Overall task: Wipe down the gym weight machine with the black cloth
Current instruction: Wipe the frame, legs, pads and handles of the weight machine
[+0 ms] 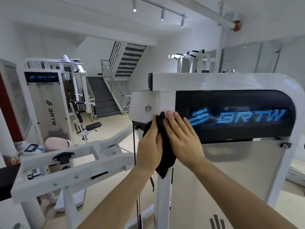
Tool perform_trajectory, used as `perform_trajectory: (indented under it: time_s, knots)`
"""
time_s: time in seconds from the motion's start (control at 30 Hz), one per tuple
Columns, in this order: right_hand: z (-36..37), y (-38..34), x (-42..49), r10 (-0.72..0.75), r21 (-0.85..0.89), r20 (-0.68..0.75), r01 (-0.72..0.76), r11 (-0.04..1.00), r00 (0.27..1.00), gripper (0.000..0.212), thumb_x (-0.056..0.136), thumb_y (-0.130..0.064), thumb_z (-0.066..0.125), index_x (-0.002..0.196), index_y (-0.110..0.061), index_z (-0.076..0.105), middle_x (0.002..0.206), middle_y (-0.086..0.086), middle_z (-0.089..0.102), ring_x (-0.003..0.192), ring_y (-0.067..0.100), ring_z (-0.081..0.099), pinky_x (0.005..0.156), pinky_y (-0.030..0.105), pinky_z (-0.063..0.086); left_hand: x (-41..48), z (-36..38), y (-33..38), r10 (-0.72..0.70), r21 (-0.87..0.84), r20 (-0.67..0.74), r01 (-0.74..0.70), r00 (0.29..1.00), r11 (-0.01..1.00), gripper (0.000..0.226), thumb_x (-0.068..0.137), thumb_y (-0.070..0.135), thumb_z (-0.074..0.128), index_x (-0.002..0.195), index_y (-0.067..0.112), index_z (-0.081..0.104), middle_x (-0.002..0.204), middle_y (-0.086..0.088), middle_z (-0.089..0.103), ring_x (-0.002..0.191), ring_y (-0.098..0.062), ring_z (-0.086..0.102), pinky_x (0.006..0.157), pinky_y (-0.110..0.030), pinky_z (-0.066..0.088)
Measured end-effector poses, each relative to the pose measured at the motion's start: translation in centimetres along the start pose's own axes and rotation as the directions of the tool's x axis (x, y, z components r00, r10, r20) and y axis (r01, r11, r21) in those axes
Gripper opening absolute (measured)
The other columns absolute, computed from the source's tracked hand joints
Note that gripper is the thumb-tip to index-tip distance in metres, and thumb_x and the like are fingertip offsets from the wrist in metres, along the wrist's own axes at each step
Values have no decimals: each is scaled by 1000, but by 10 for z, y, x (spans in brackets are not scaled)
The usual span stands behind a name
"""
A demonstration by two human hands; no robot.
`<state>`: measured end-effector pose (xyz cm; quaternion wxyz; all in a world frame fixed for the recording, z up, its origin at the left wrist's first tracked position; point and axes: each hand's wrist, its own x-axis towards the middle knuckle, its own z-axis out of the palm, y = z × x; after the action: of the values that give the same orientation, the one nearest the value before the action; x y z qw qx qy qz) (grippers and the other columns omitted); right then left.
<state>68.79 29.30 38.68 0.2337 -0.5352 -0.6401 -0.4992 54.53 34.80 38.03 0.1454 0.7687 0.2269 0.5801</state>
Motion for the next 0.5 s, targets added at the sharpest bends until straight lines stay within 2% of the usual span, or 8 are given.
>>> perform_trajectory:
  time_s: [0.03,0.1,0.13,0.2,0.27,0.33,0.4,0.5]
  knots:
    - [-4,0,4,30,38,-76,-27,999,997,49,100,-20,54,146,-7,48,157,13,37,144,32,34,118,46,31,5,-1,2,12,2,-27,-12,1000,1000,50,105,28,38,154,17,36,139,-2,60,122,-13,60,106,-23,44]
    - [-18,5,25,121,122,-207,-97,988,971,34,95,-17,61,127,-8,64,126,13,56,113,32,52,93,47,47,23,-6,14,48,14,-106,-47,993,999,48,102,13,49,150,16,44,122,-5,69,102,-14,66,92,-19,50]
    - [-27,10,38,152,130,-251,-122,984,956,27,94,-15,61,118,-7,67,112,13,59,98,31,54,81,46,48,35,-10,21,60,8,-151,-59,987,998,46,100,11,53,146,17,49,116,-2,71,96,-12,67,88,-15,49]
    - [-46,24,63,182,112,-327,-153,982,927,20,92,-11,55,103,-5,71,95,14,62,81,31,54,67,41,47,57,-20,35,40,-84,-243,-62,969,995,38,98,8,56,134,17,60,113,7,70,98,-6,67,91,-14,48]
    - [-62,35,80,238,178,-320,-189,966,917,23,91,-13,49,97,-4,69,93,14,60,77,28,54,61,33,46,72,-26,44,12,-173,-327,-72,945,982,26,96,4,58,118,15,65,109,6,69,100,-4,66,94,-21,52]
    - [-73,40,88,294,242,-266,-232,942,918,28,92,-20,44,98,-4,68,99,11,58,81,22,52,57,29,46,80,-26,49,57,-111,-412,-113,910,987,17,94,1,57,105,13,63,102,3,65,96,-11,64,89,-28,55]
    - [-72,41,87,256,216,-263,-201,955,930,32,94,-20,44,100,-3,70,103,13,61,85,26,58,58,35,52,79,-18,51,136,-15,-450,-160,883,987,18,92,-4,53,100,8,64,100,-1,62,95,-16,60,89,-26,51]
    - [-59,36,75,238,281,-198,-178,943,951,34,96,-14,46,118,-2,70,119,15,64,104,31,60,80,44,57,72,-7,53,130,-16,-448,-153,884,988,22,97,-2,49,108,3,67,108,-6,64,103,-10,56,95,-14,42]
